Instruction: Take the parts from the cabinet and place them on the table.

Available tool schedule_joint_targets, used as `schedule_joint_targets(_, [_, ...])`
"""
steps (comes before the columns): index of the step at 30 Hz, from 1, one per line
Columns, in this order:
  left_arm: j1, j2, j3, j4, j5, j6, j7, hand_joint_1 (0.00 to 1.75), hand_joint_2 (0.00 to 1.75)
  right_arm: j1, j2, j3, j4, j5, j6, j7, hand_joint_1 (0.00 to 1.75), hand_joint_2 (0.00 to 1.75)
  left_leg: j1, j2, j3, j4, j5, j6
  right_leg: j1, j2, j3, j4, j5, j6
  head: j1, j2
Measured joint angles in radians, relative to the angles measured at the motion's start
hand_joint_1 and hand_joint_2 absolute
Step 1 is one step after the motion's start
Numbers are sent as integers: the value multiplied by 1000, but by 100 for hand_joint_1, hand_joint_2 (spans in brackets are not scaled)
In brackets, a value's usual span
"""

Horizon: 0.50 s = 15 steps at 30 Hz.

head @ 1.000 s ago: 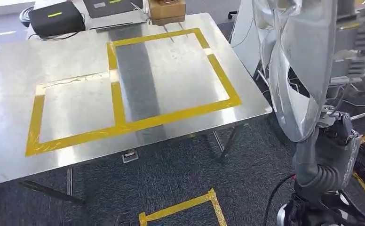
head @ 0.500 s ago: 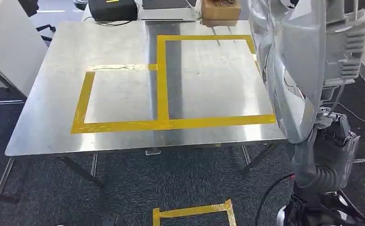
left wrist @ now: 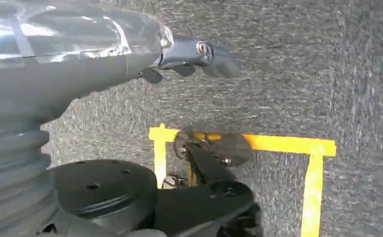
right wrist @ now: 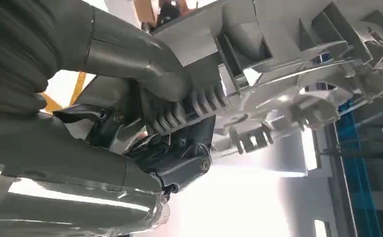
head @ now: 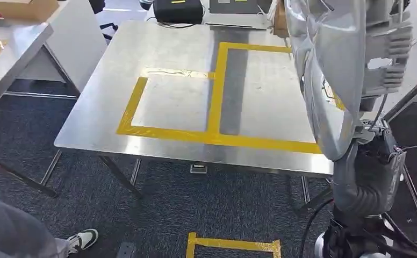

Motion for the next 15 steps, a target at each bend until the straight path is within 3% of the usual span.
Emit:
schedule_joint_targets(1, [1, 0, 0, 0, 0, 0, 0, 0, 175, 0, 0, 0, 3, 0, 0, 0, 171, 175, 3, -2, -8, 27, -3, -6, -1, -14, 0, 1, -1, 1, -1, 0])
schedule_joint_targets(2, [1, 0, 0, 0, 0, 0, 0, 0, 175, 1, 0, 0, 5, 0, 0, 0, 171, 175, 6, -3, 7, 10, 16, -12, -3, -20, -1, 3, -1, 6, -2, 0])
schedule_joint_targets(4, [2, 1, 0, 0, 1, 0, -1, 0, 175, 2, 0, 2, 6, 0, 0, 0, 171, 175, 12, 3, 95, -125, 87, -19, -7, -36, 0, 12, -8, 19, -3, 0])
schedule_joint_targets(5, [2, 3, 0, 0, 2, 0, -1, 0, 175, 1, 0, 3, 6, 1, 0, 0, 171, 175, 14, 13, 147, -206, 109, -19, -8, -42, 0, 20, -13, 27, -3, 0])
schedule_joint_targets(6, [0, 2, 0, 0, 3, 0, -2, 0, 175, 1, 1, 3, 5, 5, 0, -4, 171, 175, 7, 19, 163, -222, 83, -12, -3, -46, -8, 25, -18, 35, -5, 0])
schedule_joint_targets(7, [1, 2, 0, 0, 4, 0, -2, 0, 175, -1, 1, 4, 6, 8, -2, -6, 171, 175, 6, 16, 158, -228, 90, 8, -2, -45, -9, 36, -20, 39, -2, 0])
schedule_joint_targets(8, [3, 3, 0, 0, 10, 0, -2, 0, 175, -1, 2, 4, 5, 15, -6, -10, 171, 175, 6, 17, 157, -228, 88, 17, -4, -46, -10, 34, -21, 43, 2, 0])
schedule_joint_targets(10, [7, 2, 0, 0, 19, -8, 0, 0, 175, 1, 5, 7, 6, 36, -14, -9, 171, 175, 3, 19, 159, -231, 88, 17, -4, -42, -9, 35, -23, 5, 3, 0])
schedule_joint_targets(15, [7, 1, 0, 0, 22, -22, 13, 0, 175, -15, 16, 36, 18, 38, 24, 61, 171, 175, -1, 23, 160, -231, 85, 29, -4, -39, -5, 26, -17, -2, 5, 0])
